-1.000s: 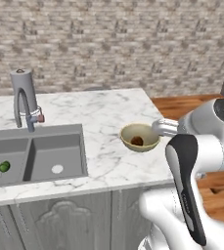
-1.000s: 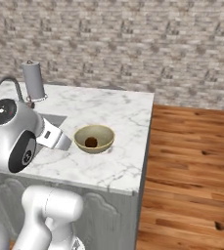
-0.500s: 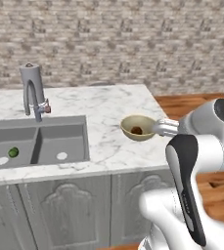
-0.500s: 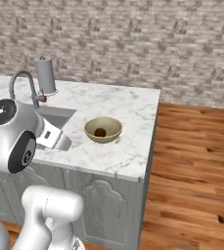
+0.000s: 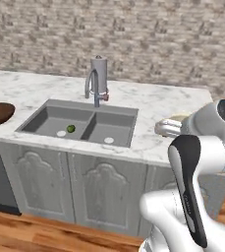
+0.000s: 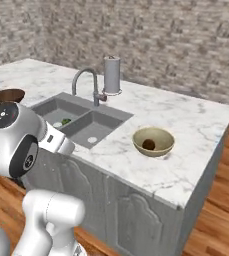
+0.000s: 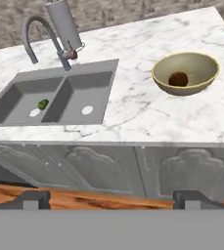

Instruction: Pick the oranges from the cabinet and place them in one bowl. Pick the avocado from the sink and place it in the other bowl.

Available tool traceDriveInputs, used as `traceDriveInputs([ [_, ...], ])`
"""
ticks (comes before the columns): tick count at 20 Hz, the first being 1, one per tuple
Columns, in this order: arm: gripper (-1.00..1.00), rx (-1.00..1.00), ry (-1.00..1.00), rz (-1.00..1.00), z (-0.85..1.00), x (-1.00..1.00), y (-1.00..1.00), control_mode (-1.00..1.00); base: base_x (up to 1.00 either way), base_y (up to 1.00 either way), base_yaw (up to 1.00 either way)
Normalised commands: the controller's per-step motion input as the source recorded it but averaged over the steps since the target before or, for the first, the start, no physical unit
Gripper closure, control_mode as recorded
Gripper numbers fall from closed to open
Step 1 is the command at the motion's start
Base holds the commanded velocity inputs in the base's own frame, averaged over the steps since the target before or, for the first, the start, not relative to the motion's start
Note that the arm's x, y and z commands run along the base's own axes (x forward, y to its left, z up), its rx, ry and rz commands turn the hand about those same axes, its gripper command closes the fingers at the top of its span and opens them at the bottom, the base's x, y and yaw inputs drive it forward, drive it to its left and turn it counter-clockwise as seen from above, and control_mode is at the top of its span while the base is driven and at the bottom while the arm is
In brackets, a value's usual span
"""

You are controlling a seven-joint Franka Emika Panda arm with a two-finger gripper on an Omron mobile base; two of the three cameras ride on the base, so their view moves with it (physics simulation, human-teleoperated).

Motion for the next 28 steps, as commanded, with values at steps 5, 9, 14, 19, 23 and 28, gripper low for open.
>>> traceDriveInputs([
  [5,-1.0,0.0,0.0,0.0,0.0,0.0,0.0,1.0,-0.15,0.0,0.79],
  [9,-1.0,0.0,0.0,0.0,0.0,0.0,0.0,1.0,-0.01,0.0,0.98],
  [14,-1.0,0.0,0.0,0.0,0.0,0.0,0.0,1.0,0.0,0.0,1.0],
  [19,-1.0,0.0,0.0,0.0,0.0,0.0,0.0,1.0,0.0,0.0,1.0],
  [23,-1.0,0.0,0.0,0.0,0.0,0.0,0.0,1.0,0.0,0.0,1.0],
  [28,-1.0,0.0,0.0,0.0,0.0,0.0,0.0,1.0,0.0,0.0,1.0],
])
